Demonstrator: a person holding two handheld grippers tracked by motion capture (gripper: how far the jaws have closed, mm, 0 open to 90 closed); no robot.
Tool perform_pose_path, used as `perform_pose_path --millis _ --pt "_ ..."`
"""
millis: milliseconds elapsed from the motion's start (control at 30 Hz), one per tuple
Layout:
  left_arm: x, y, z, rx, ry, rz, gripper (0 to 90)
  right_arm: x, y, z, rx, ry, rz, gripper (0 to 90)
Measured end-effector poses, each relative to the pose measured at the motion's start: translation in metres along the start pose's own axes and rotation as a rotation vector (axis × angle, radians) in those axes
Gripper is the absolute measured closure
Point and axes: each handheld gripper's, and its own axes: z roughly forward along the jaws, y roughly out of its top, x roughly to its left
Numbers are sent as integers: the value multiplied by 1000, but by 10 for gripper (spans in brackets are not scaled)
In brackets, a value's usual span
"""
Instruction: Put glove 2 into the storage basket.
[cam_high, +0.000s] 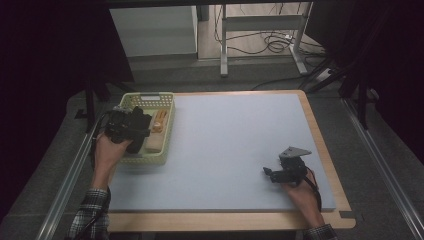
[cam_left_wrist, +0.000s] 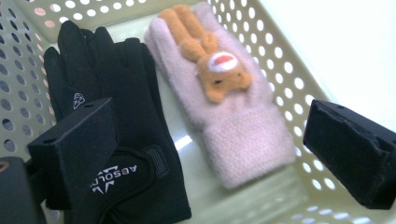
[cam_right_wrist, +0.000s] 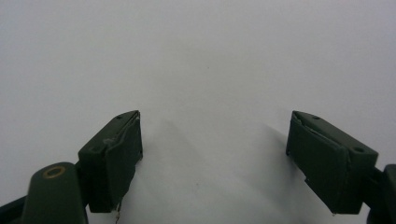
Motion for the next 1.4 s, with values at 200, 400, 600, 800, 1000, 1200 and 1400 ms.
perform_pose_path --millis 200,400,600,800,1000,1200,1400 --pt "-7 -5 -7 -23 -15 23 29 0 0 0 0 -1 0 181" --pt "-15 -11 -11 -47 -34 48 25 0 0 0 -2 -1 4 180" --pt "-25 -15 -14 -67 -48 79 22 0 0 0 -2 -2 3 180" --pt "-37 -18 -15 -73 -51 108 22 1 0 0 -2 -2 5 180" --pt "-52 -20 -15 -81 -64 142 16 1 0 0 -2 -2 6 179" --pt "-65 -21 -12 -83 -84 175 9 1 0 0 -1 -2 5 179" --pt "-77 -21 -9 -88 -106 194 5 0 0 0 1 -2 3 180"
